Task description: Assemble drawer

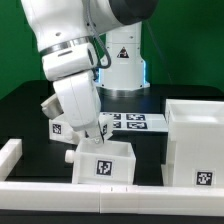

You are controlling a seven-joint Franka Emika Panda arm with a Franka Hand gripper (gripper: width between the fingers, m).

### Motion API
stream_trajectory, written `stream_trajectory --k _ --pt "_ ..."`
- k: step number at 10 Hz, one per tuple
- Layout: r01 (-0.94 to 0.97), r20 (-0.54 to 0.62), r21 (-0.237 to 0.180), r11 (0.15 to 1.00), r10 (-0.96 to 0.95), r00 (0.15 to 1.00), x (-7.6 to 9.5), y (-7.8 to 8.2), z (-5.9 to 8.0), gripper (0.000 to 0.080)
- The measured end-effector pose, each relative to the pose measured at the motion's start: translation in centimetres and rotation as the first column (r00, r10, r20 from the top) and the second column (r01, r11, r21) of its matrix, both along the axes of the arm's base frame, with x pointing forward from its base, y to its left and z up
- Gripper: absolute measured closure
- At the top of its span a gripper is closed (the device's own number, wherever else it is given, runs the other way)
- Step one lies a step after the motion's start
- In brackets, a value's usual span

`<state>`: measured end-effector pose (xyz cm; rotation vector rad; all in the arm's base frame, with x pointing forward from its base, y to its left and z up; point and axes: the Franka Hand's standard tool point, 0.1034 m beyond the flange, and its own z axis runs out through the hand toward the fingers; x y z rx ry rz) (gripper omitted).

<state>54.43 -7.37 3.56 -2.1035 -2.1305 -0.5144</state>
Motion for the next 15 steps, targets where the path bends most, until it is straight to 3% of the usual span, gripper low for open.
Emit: stream_trajectory --k 4,6,8,13,15 --pt "0.035 -0.024 -0.011 0.999 -0.035 0.999 0.0 0.0 0.0 0.0759" --pt "0.063 -0.062 -0.051 0.997 -0.066 0.996 0.9 2.2 1.4 0.0759" --pt "0.115 -0.111 -0.063 0.991 -0.121 0.986 1.2 4.1 2.3 0.0759" --pt "0.102 -0.109 -0.064 0.993 -0.109 0.988 0.9 3.9 1.7 0.0759" --pt "0.060 -0.119 -0.075 0.995 -0.068 0.991 0.1 5.0 1.3 0.0759"
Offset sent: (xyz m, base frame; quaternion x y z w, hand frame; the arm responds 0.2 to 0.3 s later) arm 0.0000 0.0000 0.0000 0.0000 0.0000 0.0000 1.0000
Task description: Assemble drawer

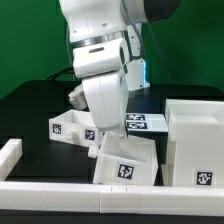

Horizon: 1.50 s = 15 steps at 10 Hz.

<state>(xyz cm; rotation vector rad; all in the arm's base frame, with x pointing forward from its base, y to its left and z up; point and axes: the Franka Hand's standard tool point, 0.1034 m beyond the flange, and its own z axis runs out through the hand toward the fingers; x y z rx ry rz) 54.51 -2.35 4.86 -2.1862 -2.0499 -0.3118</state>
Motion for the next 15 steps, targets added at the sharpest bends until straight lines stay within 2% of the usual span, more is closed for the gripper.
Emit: stream_trajectory --k 2,8,11,15 --pt "-0.022 -0.002 -0.001 1.000 0.022 1.000 -0.5 1.3 -0.1 0.0759" --pt "-0.020 -0.013 0.014 1.000 0.020 1.000 0.1 1.7 -0.4 0.0759" --pt "0.009 -0.017 0.022 1.000 -0.009 1.000 1.1 2.7 -0.2 0.0759" --pt "0.017 -0.046 0.033 0.999 -0.015 0.999 0.9 3.5 -0.8 0.0759"
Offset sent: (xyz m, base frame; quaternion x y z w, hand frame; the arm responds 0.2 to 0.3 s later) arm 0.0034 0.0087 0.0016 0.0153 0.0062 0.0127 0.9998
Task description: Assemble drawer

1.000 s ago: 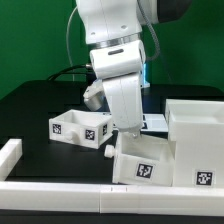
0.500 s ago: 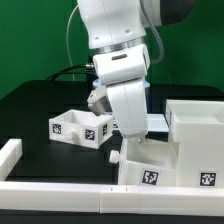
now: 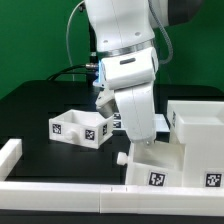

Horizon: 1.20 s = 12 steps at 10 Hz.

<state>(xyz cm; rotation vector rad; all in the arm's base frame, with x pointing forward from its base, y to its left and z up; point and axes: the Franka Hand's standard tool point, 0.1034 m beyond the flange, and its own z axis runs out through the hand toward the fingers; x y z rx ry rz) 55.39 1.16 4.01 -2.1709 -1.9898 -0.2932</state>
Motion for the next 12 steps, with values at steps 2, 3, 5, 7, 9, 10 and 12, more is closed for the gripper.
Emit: stream_trajectory --k 2,3,5,7,9,10,12 --pt "0.011 0.017 -0.001 1.000 -0.011 1.000 -0.2 -0.4 -0.5 0.0759" --pt "0.012 0.014 -0.001 1.000 -0.012 1.000 -0.2 -0.4 -0.5 0.0759" --pt "0.012 0.013 -0.001 1.000 -0.012 1.000 -0.2 -0.4 -0.6 0.0759" --pt "0.012 0.013 -0.001 1.000 -0.012 1.000 -0.2 -0.4 -0.6 0.0688" --pt "0.027 0.011 -0.004 1.000 -0.027 1.000 0.1 -0.4 0.1 0.0486" --pt "0.027 0.009 -0.009 1.000 -0.027 1.000 0.4 -0.8 0.8 0.0349" --pt "0.032 0.001 -0.019 0.999 -0.032 0.999 1.4 -2.4 3.0 0.0188"
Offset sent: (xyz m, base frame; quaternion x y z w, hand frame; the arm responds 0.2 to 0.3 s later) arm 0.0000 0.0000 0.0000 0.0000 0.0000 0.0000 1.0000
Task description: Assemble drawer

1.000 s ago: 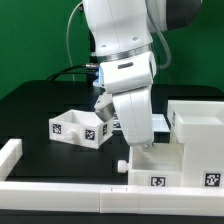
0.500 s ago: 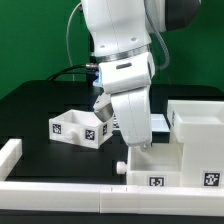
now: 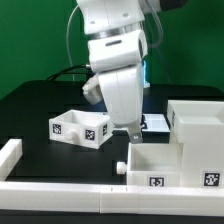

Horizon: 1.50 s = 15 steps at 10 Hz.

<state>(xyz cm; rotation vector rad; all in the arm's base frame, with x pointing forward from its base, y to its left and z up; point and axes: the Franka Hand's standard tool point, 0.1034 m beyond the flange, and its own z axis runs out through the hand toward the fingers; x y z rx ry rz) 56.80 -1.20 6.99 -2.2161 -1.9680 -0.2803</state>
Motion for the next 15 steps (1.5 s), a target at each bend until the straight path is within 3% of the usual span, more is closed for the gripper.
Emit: stream_trajectory --k 1,2,4,7,10,15 --pt "0.002 0.013 -0.004 1.000 -0.001 1.000 0.5 -1.0 0.3 0.0161" --pt "-0.031 0.017 -0.004 0.999 0.031 0.999 0.4 -2.2 -0.4 0.0153" --pt "-0.045 0.004 0.011 0.999 0.045 0.999 -0.4 -4.0 -2.7 0.0153" --pt "-0.039 -0.027 0.032 0.999 0.040 0.999 -1.4 -3.7 -4.7 0.0151" --pt "-0.009 -0.046 0.037 0.999 0.011 0.999 -1.5 -2.5 -5.0 0.0151" --pt "0.014 -0.053 0.040 0.999 -0.012 0.999 -1.3 2.4 -4.9 0.0151"
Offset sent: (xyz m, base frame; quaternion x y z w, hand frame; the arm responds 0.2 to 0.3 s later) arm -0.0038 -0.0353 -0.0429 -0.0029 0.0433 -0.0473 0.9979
